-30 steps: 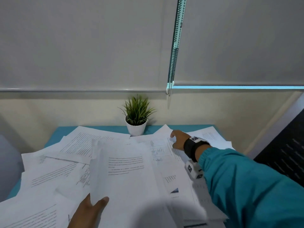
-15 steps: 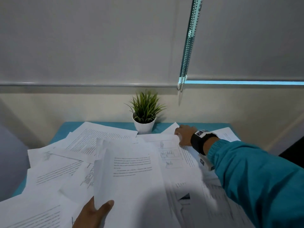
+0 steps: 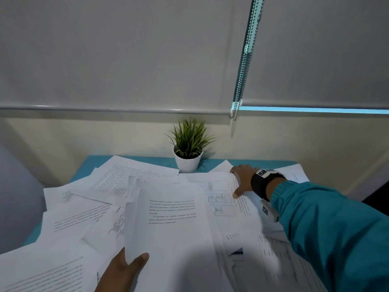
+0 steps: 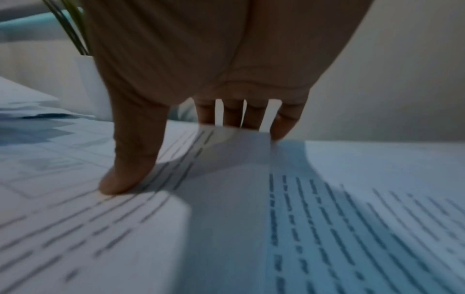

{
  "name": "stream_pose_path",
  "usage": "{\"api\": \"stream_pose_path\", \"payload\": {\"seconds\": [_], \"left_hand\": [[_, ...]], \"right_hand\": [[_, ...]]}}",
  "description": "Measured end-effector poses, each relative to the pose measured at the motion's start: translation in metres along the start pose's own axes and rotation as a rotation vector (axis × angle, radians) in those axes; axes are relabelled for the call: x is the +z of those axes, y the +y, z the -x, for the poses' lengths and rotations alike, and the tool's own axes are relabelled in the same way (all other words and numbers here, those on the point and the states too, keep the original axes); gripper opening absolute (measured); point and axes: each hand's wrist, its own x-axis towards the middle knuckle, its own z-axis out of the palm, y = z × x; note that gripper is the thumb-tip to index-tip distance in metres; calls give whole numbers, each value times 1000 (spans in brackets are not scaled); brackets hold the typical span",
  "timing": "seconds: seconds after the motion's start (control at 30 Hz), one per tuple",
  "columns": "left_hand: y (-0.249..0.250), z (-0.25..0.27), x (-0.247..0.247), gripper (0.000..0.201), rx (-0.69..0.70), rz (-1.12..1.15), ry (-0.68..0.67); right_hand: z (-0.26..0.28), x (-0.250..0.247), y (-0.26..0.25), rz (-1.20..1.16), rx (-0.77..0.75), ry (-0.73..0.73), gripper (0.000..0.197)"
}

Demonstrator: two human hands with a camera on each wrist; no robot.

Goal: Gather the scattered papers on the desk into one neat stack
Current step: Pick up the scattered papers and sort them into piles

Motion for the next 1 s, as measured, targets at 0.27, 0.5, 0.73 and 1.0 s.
{"api": "stream_pose_path", "payload": {"seconds": [0.27, 0.5, 0.73, 1.0], "left_hand": [[-2, 4, -1, 85, 46, 38, 6], [-3, 6, -3, 65, 62, 61, -10], [-5, 5, -3, 70, 47, 16, 6], [9, 4, 2, 92, -14, -69, 23]], "right_hand": [[14, 10, -4, 19, -84, 263, 52], [29, 0, 1, -131, -71, 363, 27], [36, -35, 44, -376, 123, 363, 24], [27, -15, 97, 43, 332, 97, 37]]}}
